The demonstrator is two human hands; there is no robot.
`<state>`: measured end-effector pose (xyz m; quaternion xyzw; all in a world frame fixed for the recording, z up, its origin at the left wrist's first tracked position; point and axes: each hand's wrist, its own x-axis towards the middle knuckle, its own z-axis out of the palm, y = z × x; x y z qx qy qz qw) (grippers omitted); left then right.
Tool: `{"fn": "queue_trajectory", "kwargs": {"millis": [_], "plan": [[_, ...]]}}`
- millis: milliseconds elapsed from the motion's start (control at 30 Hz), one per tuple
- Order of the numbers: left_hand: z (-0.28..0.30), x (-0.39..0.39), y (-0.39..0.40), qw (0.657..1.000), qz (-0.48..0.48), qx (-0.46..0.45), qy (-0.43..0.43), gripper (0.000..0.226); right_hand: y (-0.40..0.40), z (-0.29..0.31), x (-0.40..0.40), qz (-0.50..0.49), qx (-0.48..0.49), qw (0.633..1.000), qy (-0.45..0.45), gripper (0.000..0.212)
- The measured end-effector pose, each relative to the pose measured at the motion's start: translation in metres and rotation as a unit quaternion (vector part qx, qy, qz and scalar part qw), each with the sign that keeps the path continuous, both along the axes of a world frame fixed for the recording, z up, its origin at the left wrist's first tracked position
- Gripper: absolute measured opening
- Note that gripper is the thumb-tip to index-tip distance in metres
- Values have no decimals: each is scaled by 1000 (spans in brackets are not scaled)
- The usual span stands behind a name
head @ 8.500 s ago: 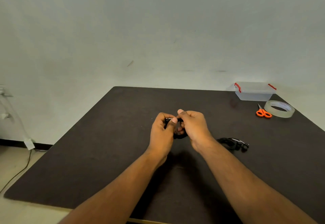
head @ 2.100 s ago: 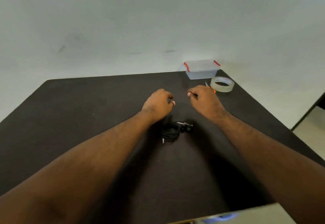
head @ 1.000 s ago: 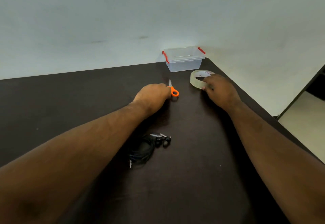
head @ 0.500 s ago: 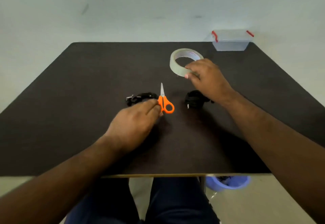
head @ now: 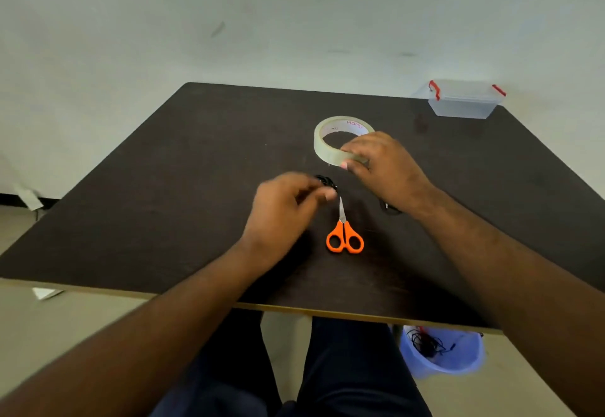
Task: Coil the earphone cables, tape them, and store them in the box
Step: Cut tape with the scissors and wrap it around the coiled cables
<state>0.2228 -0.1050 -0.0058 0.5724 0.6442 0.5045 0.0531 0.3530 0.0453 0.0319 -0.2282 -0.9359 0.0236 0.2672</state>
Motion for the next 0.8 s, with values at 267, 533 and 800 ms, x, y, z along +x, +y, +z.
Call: {"fn": "queue_trajectory", "kwargs": {"millis": [267, 533, 800], "plan": [[8, -12, 53, 995, 60, 36, -65, 50, -1, 3, -6, -9, -10, 1000, 27, 21], [3, -29, 67, 993, 61, 96, -34, 13, -1, 7, -10, -20, -25, 999, 24, 23], [11, -69, 79, 995, -59, 20, -82, 4, 25, 13, -9, 13, -96, 995, 5, 21]]}}
